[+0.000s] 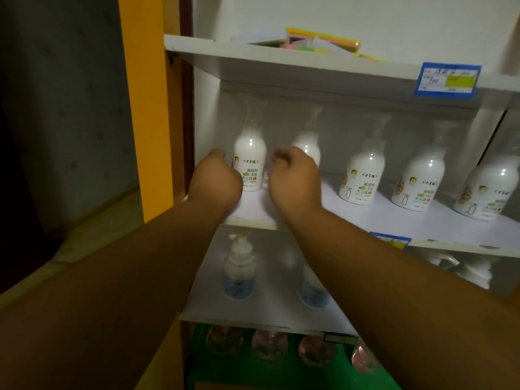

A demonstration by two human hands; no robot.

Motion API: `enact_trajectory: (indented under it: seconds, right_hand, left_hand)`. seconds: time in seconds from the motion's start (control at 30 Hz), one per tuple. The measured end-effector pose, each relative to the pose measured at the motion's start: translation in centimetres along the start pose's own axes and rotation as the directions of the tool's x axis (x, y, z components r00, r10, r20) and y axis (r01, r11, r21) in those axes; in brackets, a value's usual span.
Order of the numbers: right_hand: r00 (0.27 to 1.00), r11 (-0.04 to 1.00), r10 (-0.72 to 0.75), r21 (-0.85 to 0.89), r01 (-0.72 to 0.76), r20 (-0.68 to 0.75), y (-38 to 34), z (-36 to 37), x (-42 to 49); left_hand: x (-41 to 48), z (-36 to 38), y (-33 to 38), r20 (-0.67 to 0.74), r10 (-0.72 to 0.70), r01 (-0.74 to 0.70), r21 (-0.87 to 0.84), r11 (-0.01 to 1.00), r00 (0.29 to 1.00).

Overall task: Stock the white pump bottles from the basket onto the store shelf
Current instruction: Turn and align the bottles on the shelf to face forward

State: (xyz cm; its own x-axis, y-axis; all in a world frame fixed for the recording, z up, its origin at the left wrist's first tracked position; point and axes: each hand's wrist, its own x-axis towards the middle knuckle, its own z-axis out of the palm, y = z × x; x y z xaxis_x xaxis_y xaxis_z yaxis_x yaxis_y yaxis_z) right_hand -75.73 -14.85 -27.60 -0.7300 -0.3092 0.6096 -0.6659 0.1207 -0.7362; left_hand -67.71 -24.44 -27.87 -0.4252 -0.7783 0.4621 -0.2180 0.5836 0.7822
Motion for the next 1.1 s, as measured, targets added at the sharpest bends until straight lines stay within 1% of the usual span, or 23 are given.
enact_trajectory:
  seconds: [0.03, 0.07, 0.1, 0.13, 0.2, 0.27, 0.33, 0.37, 0.4, 0.47, 0.6, 0.73, 1.1]
  right_hand:
    - [0.996, 0.996, -0.062, 0.063, 0.066, -0.063, -0.1, -1.3, -0.3]
    - [0.990, 0.991, -0.092, 0.091, 0.103, -0.110, 0.0, -2.8, -0.4]
    - [0.986, 0.991, -0.096, 0.081, 0.107, -0.136, 0.5, -4.4, -0.3]
    - [0.986, 0.995, -0.079, 0.041, 0.086, -0.144, 1.2, -5.9, 0.0]
    - [0.992, 0.998, -0.028, -0.058, 0.021, -0.127, 3.0, -8.2, 0.8]
    - [0.995, 0.993, 0.024, -0.115, -0.035, -0.092, 4.5, -9.0, 1.5]
    - [0.997, 0.986, 0.074, -0.146, -0.077, -0.026, 5.2, -8.7, 1.7]
    - [0.996, 0.983, 0.088, -0.162, -0.085, 0.015, 5.3, -8.4, 1.7]
    - [0.994, 0.980, 0.094, -0.178, -0.084, 0.053, 5.3, -8.3, 1.7]
    - [0.989, 0.978, 0.082, -0.202, -0.055, 0.127, 5.0, -8.3, 1.6]
    - [0.959, 0.985, 0.046, -0.171, 0.002, 0.279, 4.8, -8.5, 1.6]
    - [0.955, 0.992, 0.053, -0.121, -0.018, 0.293, 5.2, -8.3, 2.0]
    - [0.947, 0.993, 0.088, -0.103, -0.058, 0.310, 5.2, -8.4, 1.8]
  left_hand:
    - [-0.7, -0.1, 0.1, -0.108, 0.052, -0.060, -0.065, 0.996, 0.993]
    - [-1.4, -0.2, 0.2, -0.205, 0.118, -0.144, -0.114, 0.983, 0.972]
    - [-2.1, -0.3, 0.3, -0.247, 0.190, -0.227, -0.135, 0.964, 0.950]
    - [-2.8, -0.1, 0.6, -0.235, 0.259, -0.297, -0.142, 0.944, 0.937]
    - [-3.7, 0.6, 1.6, -0.130, 0.352, -0.370, -0.150, 0.917, 0.927]
    - [-4.0, 2.1, 3.5, 0.020, 0.334, -0.327, -0.155, 0.932, 0.942]
    - [-4.0, 3.8, 5.2, 0.163, 0.220, -0.199, -0.138, 0.970, 0.962]
    - [-3.9, 4.7, 5.7, 0.204, 0.171, -0.150, -0.113, 0.982, 0.964]
    - [-3.8, 5.4, 5.8, 0.226, 0.142, -0.127, -0.078, 0.989, 0.964]
    - [-3.6, 6.2, 5.4, 0.244, 0.134, -0.135, -0.015, 0.991, 0.960]
    - [-3.1, 6.5, 4.9, 0.333, 0.157, -0.159, -0.022, 0.987, 0.930]
    - [-3.2, 6.5, 5.0, 0.315, 0.157, -0.169, 0.010, 0.986, 0.936]
    - [-3.6, 7.1, 5.2, 0.277, 0.164, -0.187, 0.056, 0.981, 0.947]
